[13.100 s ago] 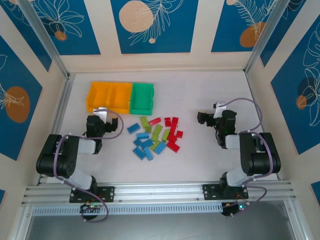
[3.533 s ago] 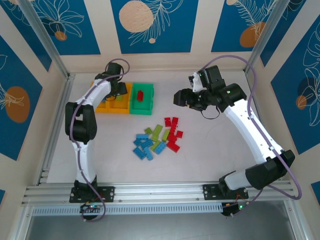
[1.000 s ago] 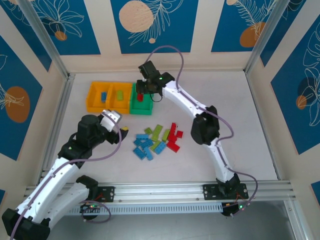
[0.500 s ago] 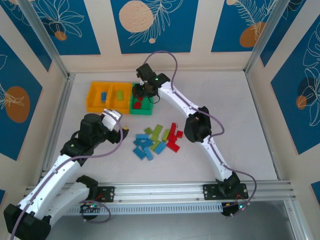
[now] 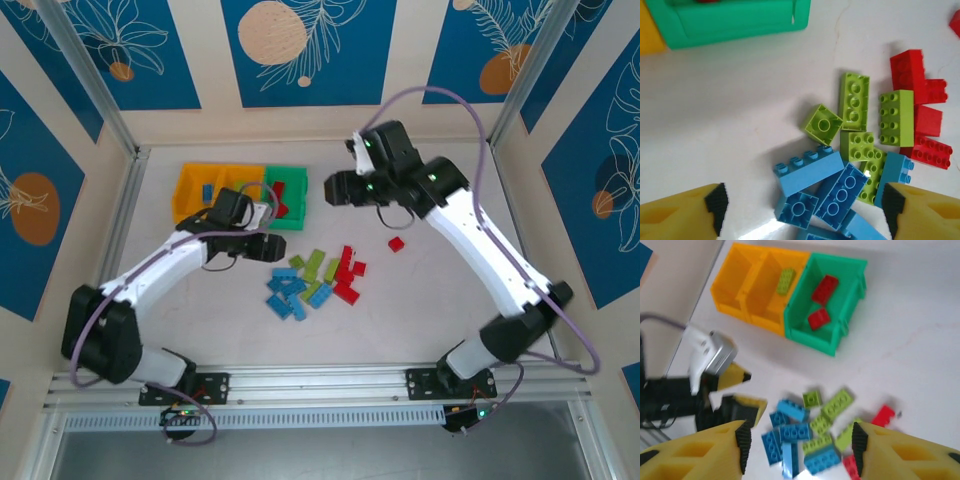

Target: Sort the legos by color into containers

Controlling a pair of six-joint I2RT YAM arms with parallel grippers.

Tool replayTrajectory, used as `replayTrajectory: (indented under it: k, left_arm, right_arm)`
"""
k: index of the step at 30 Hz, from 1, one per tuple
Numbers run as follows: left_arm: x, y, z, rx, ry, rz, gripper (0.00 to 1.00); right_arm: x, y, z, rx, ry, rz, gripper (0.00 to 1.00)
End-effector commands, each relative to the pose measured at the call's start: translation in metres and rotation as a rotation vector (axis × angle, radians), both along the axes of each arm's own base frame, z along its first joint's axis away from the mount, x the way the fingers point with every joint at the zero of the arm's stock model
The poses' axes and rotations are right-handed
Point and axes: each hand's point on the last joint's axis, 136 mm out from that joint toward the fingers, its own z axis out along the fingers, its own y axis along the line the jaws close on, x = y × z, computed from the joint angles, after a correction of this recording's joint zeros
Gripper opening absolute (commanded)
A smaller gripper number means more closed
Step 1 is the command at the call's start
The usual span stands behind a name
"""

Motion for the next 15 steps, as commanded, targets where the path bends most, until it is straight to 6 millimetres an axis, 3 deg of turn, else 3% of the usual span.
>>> replayTrajectory:
  k: [1, 3, 8, 15]
  left_arm:
    - [-0.005, -0.014, -0.013, 0.035, 0.103, 0.033, 0.91]
    - [-0.003, -0.014, -0.026, 0.113, 0.12, 0.07, 1.0]
    - [-0.003, -0.014, -0.051, 0.212, 0.161, 0.191, 1.0]
    - [-0.014, -0.023, -0.075, 0.288, 0.192, 0.19, 0.99]
  right_arm:
    - [-0.016, -0.024, -0.025, -0.029, 0.062, -0.056, 0.63]
    - [-0.022, -0.036, -0.033, -0.029, 0.079, -0.089, 0.65]
    - [-0.023, -0.052, -0.045, -0.018, 0.12, -0.152, 0.65]
    - [-0.017, -0.054, -0.048, -0.005, 0.136, -0.159, 0.65]
